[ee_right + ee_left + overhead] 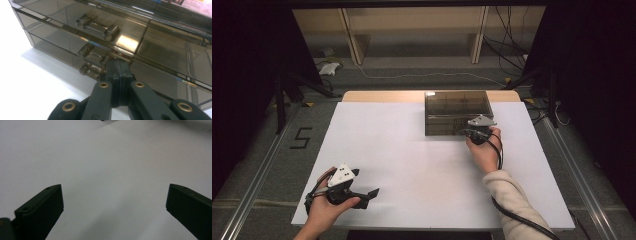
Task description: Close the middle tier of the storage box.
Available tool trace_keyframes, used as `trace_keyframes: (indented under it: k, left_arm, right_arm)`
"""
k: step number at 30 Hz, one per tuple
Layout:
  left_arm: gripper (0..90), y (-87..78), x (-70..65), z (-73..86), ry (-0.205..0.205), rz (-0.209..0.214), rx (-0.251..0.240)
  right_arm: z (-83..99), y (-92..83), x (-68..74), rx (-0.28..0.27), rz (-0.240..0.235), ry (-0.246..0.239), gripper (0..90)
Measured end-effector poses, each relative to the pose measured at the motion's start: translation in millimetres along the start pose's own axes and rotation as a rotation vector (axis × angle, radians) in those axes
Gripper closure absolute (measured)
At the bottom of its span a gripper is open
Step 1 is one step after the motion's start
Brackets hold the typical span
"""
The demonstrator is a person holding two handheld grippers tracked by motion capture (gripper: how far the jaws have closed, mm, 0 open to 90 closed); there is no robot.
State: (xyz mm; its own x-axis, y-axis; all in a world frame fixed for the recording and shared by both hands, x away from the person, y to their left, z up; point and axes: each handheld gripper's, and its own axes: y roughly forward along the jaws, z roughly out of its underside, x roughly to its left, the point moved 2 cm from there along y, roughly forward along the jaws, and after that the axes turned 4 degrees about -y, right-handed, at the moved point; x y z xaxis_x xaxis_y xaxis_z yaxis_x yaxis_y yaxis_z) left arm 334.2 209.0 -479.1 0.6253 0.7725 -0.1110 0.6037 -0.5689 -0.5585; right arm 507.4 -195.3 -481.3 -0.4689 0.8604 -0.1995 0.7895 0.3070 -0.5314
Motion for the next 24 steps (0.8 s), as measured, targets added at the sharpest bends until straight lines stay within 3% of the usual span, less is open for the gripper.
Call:
trace_keyframes:
  k: [12,18,24]
  left_arm:
    - [1.0,-0.2,0.1,0.0,-0.001,0.001,0.000]
    - [1.4,-0.8,0.3,-0.2,-0.007,0.001,-0.003]
    - [1.6,-1.4,0.4,-0.2,-0.008,-0.003,-0.002]
  right_arm:
    - [-0.7,2.4,-0.3,-0.004,0.001,-0.006,90.0]
    - [-1.4,-4.2,-2.9,-0.023,-0.004,0.012,74.9]
    - [-0.1,-21.2,-4.5,-0.044,-0.063,0.024,62.8]
